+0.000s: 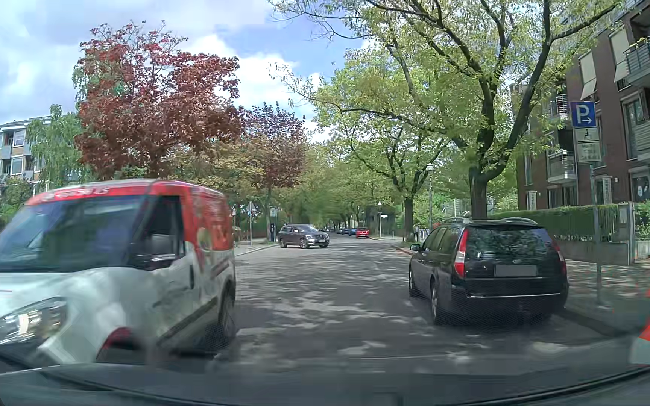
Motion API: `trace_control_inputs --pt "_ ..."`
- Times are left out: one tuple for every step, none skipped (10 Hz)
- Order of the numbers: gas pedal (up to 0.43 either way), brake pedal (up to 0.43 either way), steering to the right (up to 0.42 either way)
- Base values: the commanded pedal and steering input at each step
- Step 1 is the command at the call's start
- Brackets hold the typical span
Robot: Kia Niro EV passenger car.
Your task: Follow the waypoints while adhering to traffic rules and regulations
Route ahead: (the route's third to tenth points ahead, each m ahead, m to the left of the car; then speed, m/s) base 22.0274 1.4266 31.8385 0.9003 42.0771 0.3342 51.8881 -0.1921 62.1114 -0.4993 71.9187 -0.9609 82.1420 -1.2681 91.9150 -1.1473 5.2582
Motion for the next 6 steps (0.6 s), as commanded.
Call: trace_control_inputs --pt "0.000 0.012 -0.009" --pt "0.130 0.018 -0.033" --pt "0.228 0.018 -0.046" --pt "0.287 0.018 -0.060" --pt "0.358 0.018 -0.067" --pt "0.358 0.018 -0.068"
